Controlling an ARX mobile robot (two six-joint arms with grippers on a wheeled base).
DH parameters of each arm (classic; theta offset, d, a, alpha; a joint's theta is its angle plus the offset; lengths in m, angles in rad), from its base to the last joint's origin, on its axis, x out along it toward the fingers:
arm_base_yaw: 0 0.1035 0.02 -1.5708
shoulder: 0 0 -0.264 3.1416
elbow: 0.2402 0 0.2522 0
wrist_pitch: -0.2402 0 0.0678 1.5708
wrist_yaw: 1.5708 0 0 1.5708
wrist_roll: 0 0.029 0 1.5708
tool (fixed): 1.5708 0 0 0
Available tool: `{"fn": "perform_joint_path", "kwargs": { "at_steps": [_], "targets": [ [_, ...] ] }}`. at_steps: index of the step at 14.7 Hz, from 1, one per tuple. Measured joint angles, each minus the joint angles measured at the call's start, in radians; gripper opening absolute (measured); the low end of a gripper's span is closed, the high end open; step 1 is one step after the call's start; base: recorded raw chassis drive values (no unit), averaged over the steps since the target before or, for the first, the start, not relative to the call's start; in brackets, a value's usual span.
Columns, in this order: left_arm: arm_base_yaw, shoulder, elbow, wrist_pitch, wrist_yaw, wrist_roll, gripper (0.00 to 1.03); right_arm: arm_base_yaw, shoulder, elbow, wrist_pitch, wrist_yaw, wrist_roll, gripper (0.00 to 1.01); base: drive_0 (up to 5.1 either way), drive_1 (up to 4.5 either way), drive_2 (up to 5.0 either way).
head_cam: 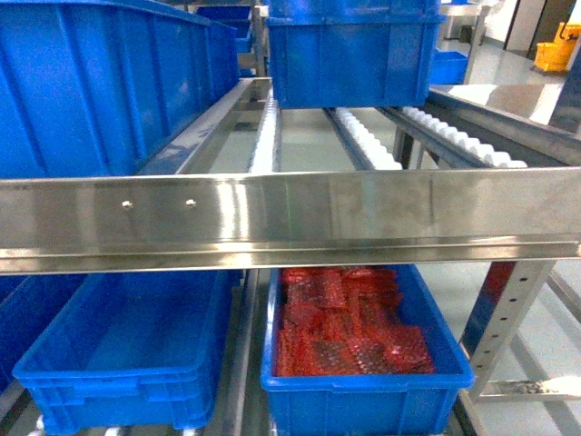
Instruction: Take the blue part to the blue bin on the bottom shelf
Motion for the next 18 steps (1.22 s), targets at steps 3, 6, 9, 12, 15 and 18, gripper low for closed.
{"fn": "perform_joint_path", "kwargs": {
  "at_steps": [3,6,9,12,15,18],
  "targets": [
    [0.000,0.001,0.000,-0.001,0.000,0.000,0.43,0.000,0.000,0.000,0.000,0.000,0.000,0.98,-5.0,2.41,2.4],
    [0.000,0.000,0.000,-0.001,-0.004,0.000,0.43,0.000,0.000,0.000,0.002,-0.004,0.000,0.98,-5.0,2.41,2.4],
    [0.001,0.001,0.000,-0.001,-0.002,0.000,0.43,0.000,0.000,0.000,0.001,-0.003,0.000,0.98,-5.0,2.41,2.4],
    [0.000,0.001,0.000,0.000,0.000,0.000,0.43,0.000,0.000,0.000,0.000,-0.003,0.000,0.98,-1.7,0.80,0.8],
    [0.000,0.001,0.000,0.000,0.000,0.000,0.43,0.000,0.000,0.000,0.000,-0.003,0.000,0.98,0.0,0.00,0.0],
    [0.000,0.001,0.000,0.000,-0.001,0.000,0.43,0.000,0.000,0.000,0.000,-0.003,0.000,0.98,0.0,0.00,0.0]
  ]
}}
